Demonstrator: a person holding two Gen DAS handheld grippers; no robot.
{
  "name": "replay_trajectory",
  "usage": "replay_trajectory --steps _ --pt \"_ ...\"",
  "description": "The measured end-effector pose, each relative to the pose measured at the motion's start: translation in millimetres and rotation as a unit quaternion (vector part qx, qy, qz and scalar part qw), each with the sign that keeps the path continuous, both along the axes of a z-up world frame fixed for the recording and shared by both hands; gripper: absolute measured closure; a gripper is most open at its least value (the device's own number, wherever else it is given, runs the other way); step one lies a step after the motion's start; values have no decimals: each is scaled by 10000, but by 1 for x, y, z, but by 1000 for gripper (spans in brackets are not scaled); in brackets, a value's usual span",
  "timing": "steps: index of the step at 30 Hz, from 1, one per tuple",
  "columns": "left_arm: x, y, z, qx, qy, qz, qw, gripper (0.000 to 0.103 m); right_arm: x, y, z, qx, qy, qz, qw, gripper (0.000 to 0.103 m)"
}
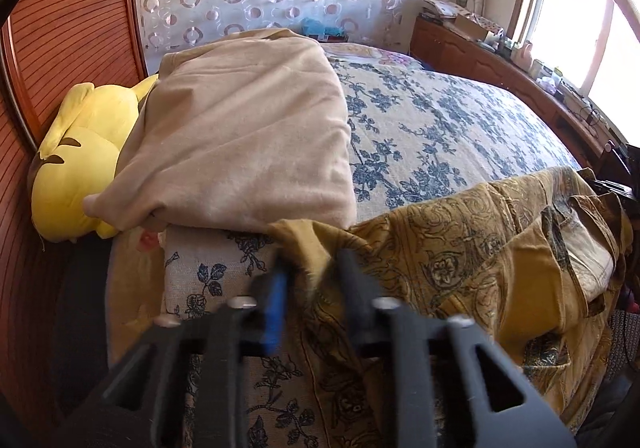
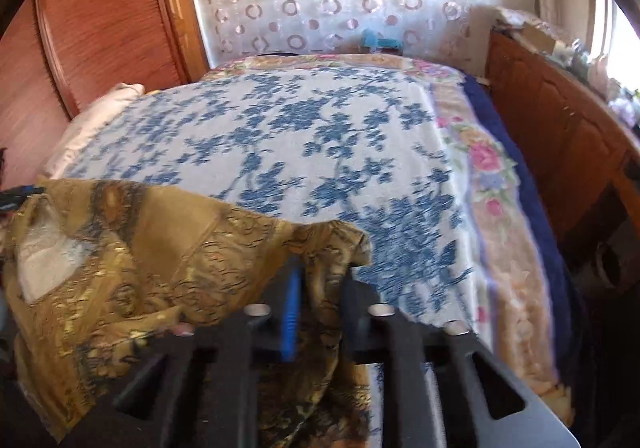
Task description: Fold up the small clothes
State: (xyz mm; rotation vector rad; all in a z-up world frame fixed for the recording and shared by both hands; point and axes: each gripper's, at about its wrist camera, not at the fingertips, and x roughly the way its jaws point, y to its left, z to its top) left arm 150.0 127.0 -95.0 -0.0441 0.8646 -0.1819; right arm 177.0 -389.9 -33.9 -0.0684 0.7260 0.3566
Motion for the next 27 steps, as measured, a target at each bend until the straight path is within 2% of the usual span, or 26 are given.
replay_trajectory --steps 3,9,12,14,17,19,21,22,23,25,27 --pt "-14 -4 9 -49 -189 41 9998 94 -13 -5 2 144 -163 -16 9998 95" --pt "-70 -13 65 -400 -1051 -16 9937 95 -71 -19 35 671 -923 12 9935 96" --pt "-99 -20 102 -500 -1562 -127 9864 95 -106 -27 66 872 -1376 47 9866 96" --pt "-116 -23 130 -656 -1939 -230 9786 95 -128 -29 89 926 -1684 97 9813 96" --pt "-135 -22 173 -867 -2432 -303 9656 95 -164 -36 133 1068 -2282 173 9676 97" --pt "-139 -21 201 -933 -2717 -406 9570 95 -189 -42 168 1197 -2787 205 9527 97" --pt "-128 -26 231 -575 -2957 -515 9522 95 -204 -50 205 1357 -3233 184 9363 97" --pt "-111 -28 250 -312 -3054 -454 9506 95 -206 -51 222 1339 -3379 201 9314 97" --pt "-98 -29 262 -252 -3070 -441 9503 95 -204 -50 239 1221 -3516 224 9279 97" --pt "-60 -33 281 -108 -3004 -358 9531 95 -182 -45 272 898 -3652 64 9266 97" --pt "-12 -39 289 288 -2875 -213 9571 95 -140 -36 295 638 -3508 -54 9343 97"
